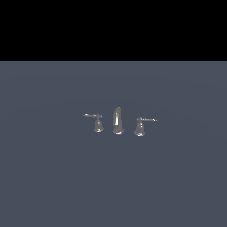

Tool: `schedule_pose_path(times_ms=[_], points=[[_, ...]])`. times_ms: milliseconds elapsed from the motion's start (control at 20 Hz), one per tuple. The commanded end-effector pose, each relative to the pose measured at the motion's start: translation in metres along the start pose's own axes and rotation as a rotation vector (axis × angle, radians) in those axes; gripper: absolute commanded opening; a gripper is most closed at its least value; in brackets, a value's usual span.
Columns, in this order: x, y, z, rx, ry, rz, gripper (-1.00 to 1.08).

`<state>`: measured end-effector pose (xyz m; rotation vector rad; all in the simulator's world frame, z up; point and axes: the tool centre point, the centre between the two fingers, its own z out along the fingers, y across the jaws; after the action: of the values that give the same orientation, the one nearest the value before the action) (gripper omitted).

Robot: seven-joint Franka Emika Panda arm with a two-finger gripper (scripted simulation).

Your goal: Turn on the faucet by rotating a designated handle.

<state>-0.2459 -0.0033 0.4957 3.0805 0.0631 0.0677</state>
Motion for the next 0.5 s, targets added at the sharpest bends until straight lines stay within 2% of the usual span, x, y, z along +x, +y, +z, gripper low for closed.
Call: schedule_pose_path(times_ms=[0,450], points=[[0.0,0.0,0.0,0.0,0.0,0.0,-1.0],[0.003,-0.008,0.01,0.0,-0.002,0.043,-1.0]])
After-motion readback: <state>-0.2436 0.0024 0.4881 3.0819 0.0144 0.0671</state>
